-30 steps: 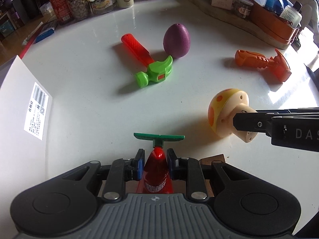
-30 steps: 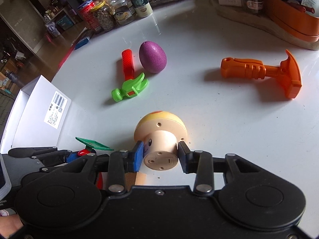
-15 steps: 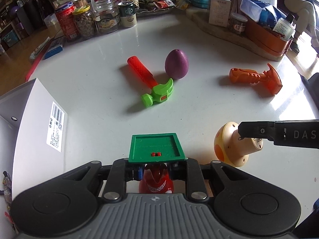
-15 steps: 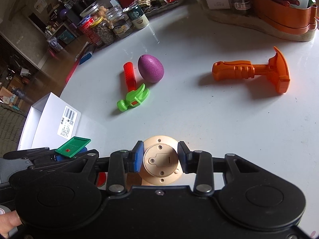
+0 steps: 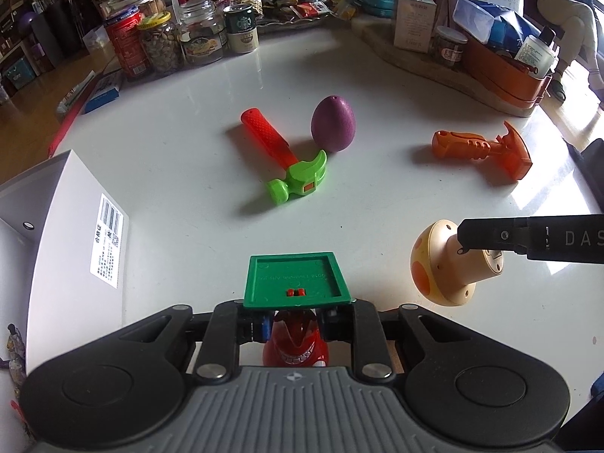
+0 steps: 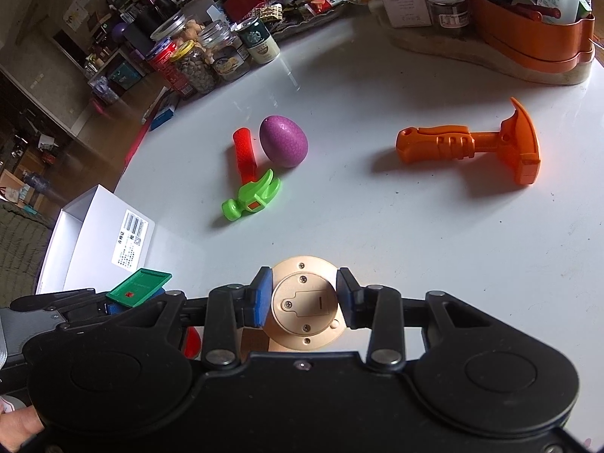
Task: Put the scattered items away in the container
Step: 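Lift the red fish with the left tool while the right tool lifts the mushroom, then carry the red fish and mushroom over the white box with both tools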
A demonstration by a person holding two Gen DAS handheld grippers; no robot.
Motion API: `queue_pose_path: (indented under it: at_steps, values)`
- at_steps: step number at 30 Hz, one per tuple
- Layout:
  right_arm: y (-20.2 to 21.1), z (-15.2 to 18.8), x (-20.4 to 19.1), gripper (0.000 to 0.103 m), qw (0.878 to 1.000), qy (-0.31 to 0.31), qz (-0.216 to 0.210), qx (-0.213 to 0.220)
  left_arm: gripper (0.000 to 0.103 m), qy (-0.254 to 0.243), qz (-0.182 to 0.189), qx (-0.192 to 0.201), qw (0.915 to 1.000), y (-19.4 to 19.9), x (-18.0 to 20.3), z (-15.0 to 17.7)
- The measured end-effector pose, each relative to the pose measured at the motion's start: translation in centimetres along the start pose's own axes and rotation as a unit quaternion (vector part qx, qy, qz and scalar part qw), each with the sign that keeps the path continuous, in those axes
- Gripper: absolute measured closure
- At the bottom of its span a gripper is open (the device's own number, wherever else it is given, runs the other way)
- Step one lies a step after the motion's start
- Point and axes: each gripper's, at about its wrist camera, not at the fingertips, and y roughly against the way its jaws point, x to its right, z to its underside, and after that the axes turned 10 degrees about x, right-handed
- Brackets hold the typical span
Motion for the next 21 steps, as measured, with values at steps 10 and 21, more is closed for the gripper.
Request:
queue_pose_path:
  at_steps: [10,21]
  values:
    - [1.1,-0.9,-0.7,0.064,1.000,0.017,0.013,0.010,0.081,0.006,-0.003,0.022,0.9997,3.3,-1.6,-1.4]
    - [1.6,-0.6,-2.0,0.064,0.999,0.030,0.035,-0.002,0.081,0.022,-0.031,0.079,0.9961,11.0,-6.5,-4.0]
